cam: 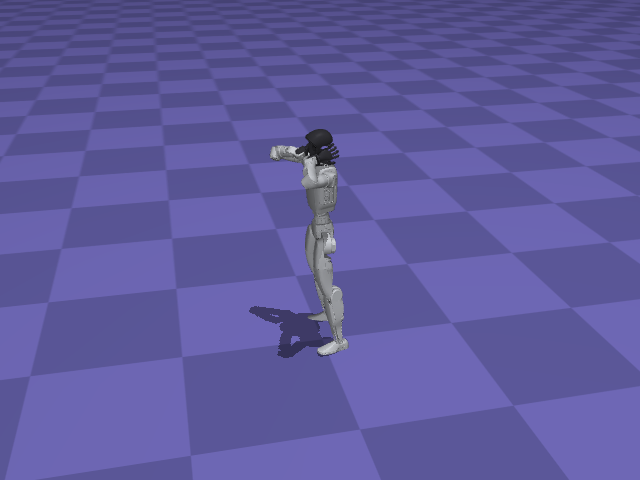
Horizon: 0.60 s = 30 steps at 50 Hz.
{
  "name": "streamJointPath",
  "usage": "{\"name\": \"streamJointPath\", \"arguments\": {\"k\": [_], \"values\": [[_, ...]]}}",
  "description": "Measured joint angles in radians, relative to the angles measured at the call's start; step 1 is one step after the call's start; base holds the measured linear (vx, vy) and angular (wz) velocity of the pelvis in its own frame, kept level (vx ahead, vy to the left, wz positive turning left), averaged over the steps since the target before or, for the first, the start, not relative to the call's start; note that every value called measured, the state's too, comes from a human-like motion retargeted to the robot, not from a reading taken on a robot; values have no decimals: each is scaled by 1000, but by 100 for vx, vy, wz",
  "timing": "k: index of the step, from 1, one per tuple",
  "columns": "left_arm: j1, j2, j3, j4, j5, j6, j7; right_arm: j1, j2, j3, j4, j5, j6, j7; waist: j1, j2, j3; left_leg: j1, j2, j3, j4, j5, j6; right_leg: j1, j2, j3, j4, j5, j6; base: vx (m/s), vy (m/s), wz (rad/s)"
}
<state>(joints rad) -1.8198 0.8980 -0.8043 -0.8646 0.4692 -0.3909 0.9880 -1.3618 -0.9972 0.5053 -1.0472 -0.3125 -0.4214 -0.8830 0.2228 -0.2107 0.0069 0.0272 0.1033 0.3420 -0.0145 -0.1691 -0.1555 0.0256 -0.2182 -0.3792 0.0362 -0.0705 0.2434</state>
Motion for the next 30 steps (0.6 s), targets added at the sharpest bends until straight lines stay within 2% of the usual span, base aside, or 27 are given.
{"name": "streamJointPath", "arguments": {"k": [8, 15, 23, 30], "values": [[161, -11, 70, -1, -18, -6, -31, -58, -23, 31, 0, -11, 29, -6, 53, -74, 35, -1, -9, -21, -16, 10, -9, 5, -8, -22, 3, 3, 0, 0, 1, 5], [294, -34, 122, -12, -51, -25, -60, -83, -19, 53, 0, -5, 43, -10, 56, -110, 53, 5, -11, -21, -15, 8, -9, 6, -11, -20, 13, 4, 4, 0, 0, 0], [372, -29, 132, -33, -93, -42, -58, -35, -33, 72, 0, 13, 31, -22, 53, -118, 88, 12, -10, 0, -8, 4, -2, -4, -11, 5, 20, 13, 18, -2, 0, -7], [400, -8, 125, -44, -114, -32, -41, -5, -48, 92, 0, 15, 40, -28, 34, -98, 126, 10, 6, 37, -14, 14, -2, -32, 9, 40, 17, 31, 18, -8, -2, -28]]}}
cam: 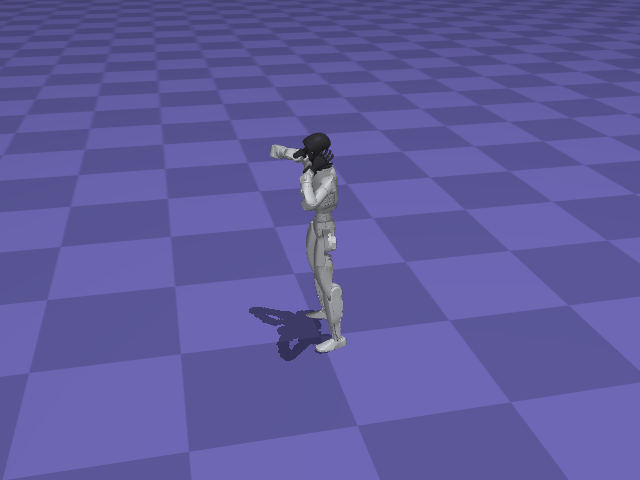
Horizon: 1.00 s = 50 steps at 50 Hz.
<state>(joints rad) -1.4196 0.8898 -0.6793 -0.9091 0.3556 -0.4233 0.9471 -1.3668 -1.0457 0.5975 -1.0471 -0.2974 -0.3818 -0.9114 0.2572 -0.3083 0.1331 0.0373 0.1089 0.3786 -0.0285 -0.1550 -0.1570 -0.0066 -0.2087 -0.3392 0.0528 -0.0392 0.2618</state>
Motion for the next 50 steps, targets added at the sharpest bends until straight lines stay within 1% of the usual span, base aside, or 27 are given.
{"name": "streamJointPath", "arguments": {"k": [5, 10, 22, 28, 35, 44, 50], "values": [[5, 9, -5, -4, -8, 9, 7, 3, 11, 8, 1, -11, 15, -7, -35, 36, 19, 2, 6, 28, -1, 4, 1, -16, 9, 27, -2, 11, 0, -7, -2, -29], [-9, 10, -17, -6, -16, 13, 9, 29, 33, -3, 3, -16, 21, -8, -85, 86, 24, 8, 6, 51, 8, 0, 2, -22, 10, 50, -4, 15, 0, -4, 0, -24], [-78, 9, -79, -6, -52, 15, 22, 130, 62, -78, 0, 2, 3, -4, -241, 225, -8, 33, 1, 83, 33, -21, 4, -6, 1, 80, -4, 6, 0, 0, 0, -2], [-137, 9, -124, -5, -65, 12, 30, 163, 73, -114, 0, 4, -4, -3, -309, 290, -41, 43, 6, 99, 35, -29, 8, -4, 8, 93, -5, 2, 0, 2, -1, -5], [-205, 15, -169, -1, -70, 6, 42, 187, 88, -147, 0, 2, -11, 0, -359, 350, -97, 48, 16, 123, 32, -36, 12, -13, 22, 113, -10, -1, 0, 6, -2, -17], [-297, 19, -204, 14, -56, 12, 54, 188, 92, -163, 0, -11, -9, 3, -374, 398, -180, 51, 26, 149, 26, -44, 16, -27, 37, 133, -14, -6, 0, 7, -2, -14], [-318, 14, -186, 21, -46, 15, 51, 178, 101, -161, 0, -18, -3, 11, -360, 417, -235, 52, 30, 157, 23, -51, 19, -31, 42, 136, -15, -12, 0, 8, 0, -5]]}}
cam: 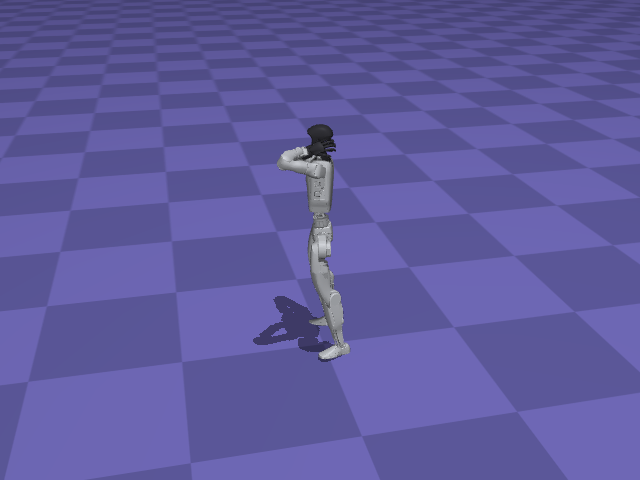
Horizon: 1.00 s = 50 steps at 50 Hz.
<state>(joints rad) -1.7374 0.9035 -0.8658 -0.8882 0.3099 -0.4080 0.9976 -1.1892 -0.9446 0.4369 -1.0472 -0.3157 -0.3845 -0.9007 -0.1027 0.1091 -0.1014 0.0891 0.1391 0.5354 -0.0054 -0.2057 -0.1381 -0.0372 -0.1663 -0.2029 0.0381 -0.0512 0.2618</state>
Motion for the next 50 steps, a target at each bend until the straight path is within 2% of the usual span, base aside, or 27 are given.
{"name": "streamJointPath", "arguments": {"k": [9, 19, 36, 50], "values": [[28, -38, 84, 8, -5, -14, -41, -39, 2, 10, 2, -5, 11, 13, 31, 5, -58, -6, -4, -18, 2, -9, -3, 9, -10, -21, 0, -13, 0, 6, 2, 12], [42, -61, 129, 13, 13, -27, -81, -46, -25, 8, 0, 8, -10, 22, 75, -45, -75, -14, -18, -61, 11, -18, -9, 35, -33, -63, 1, -27, 0, 4, 3, 23], [27, -39, 134, 15, 66, -32, -72, -31, -53, 9, 0, 30, -58, 16, 160, -177, -49, -36, -16, -130, 11, -11, -6, 59, -36, -127, -3, -38, -14, 1, -1, 19], [87, -47, 165, 18, 106, -23, -65, -52, -49, 33, 0, 47, -75, 18, 221, -339, -17, -53, -19, -162, -6, 8, -9, 55, -35, -157, -5, -42, -24, 0, 0, 3]]}}
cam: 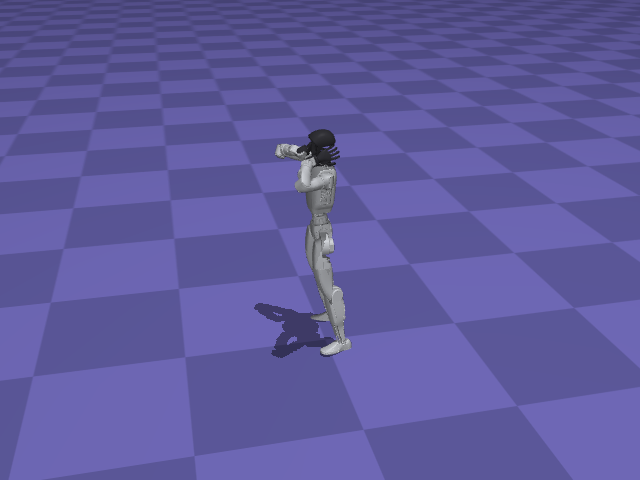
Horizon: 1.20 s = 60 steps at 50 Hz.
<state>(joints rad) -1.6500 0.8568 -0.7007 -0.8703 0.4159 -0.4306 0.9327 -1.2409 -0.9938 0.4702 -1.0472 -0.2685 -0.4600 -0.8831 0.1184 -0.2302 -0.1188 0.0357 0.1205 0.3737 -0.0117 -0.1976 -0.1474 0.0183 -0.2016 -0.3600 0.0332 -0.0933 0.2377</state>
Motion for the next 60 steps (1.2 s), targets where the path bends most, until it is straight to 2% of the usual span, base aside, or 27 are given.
{"name": "streamJointPath", "arguments": {"k": [18, 28, 43, 60], "values": [[152, -16, 52, -11, -4, 2, -7, -57, -10, 51, 0, 10, 18, -12, 68, -173, 63, -11, -3, -5, -8, 11, -4, -16, -3, -3, 6, 10, 3, 0, 0, 0], [232, -17, 85, -14, -8, 7, -9, -78, -28, 73, 0, -8, 40, -19, 100, -232, 98, -13, -8, -2, -12, 10, 0, -26, -7, 3, 12, 22, 10, 0, 0, 0], [312, -55, 101, -21, -48, -7, -3, -30, -33, 79, 0, -5, 53, -27, 150, -222, 176, -14, -26, 2, -16, 16, -5, -33, -23, 11, 11, 44, 24, -1, 0, -1], [352, -19, 89, -42, -101, -6, 15, -26, -43, 111, 0, -4, 72, -43, 123, -152, 271, -14, 0, 59, -25, 40, -6, -76, 13, 64, 7, 79, 24, -6, -2, -18]]}}
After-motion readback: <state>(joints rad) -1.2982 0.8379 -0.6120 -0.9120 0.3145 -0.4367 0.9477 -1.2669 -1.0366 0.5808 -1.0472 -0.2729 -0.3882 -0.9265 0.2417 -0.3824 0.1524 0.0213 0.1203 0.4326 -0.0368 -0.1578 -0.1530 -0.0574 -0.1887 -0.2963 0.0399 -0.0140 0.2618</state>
